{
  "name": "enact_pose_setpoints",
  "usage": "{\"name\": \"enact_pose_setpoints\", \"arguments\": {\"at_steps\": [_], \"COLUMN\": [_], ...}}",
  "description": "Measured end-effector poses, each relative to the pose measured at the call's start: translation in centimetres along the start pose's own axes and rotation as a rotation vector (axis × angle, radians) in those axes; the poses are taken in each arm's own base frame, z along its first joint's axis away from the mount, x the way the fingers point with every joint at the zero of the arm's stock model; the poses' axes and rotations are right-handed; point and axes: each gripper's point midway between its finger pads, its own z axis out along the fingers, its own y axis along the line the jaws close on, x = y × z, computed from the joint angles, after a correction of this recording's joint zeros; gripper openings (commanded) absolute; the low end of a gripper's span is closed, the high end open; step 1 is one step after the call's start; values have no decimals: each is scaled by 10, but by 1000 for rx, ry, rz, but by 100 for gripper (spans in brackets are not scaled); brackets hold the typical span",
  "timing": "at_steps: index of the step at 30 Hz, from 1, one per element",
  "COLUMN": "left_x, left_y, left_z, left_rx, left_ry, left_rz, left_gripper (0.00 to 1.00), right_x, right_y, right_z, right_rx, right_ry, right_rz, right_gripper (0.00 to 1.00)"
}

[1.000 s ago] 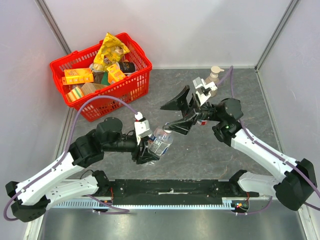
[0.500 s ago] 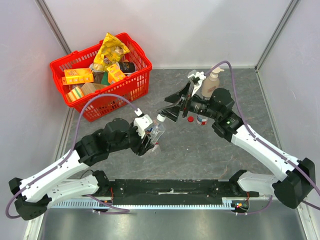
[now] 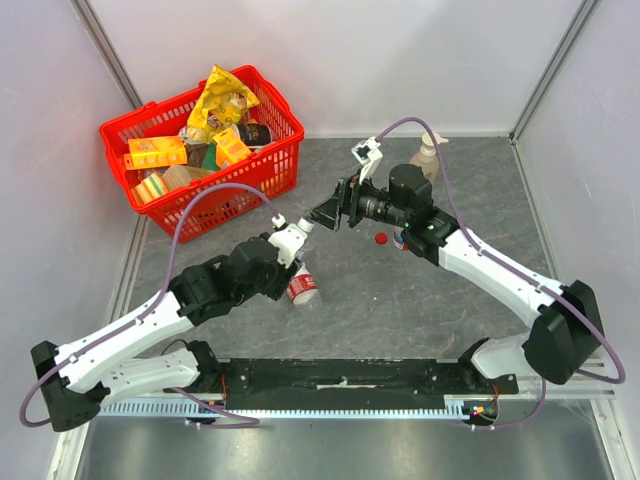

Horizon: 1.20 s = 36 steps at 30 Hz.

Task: Unscrew the bottle caps

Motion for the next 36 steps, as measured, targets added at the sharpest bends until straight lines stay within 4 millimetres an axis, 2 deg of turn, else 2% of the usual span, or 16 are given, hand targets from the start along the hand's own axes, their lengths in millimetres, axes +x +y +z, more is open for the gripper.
{"name": "enact_pose_setpoints", "arguments": {"at_steps": [4,10,23,32,36], "left_x": [3,5,7,9,9], "left_y": [8,11,11,11,11], "left_z": [3,6,9,9,8], "left_rx": [-50,-75,-82,-81,-80], "left_ry": [15,30,44,49,51], "left_rz": [6,11,17,18,19], "left_gripper": [5,5,4,4,4], "right_x": [13,24,24,29,30], "right_y": [-10,-9,4,3,2], "right_z": [11,19,26,30,30], "right_rx": [10,-7,-72,-85,-85], "right_ry": [44,80,79,87,90], "right_rz": [54,94,132,169,171], "right_gripper": [73,68,46,50,49]}}
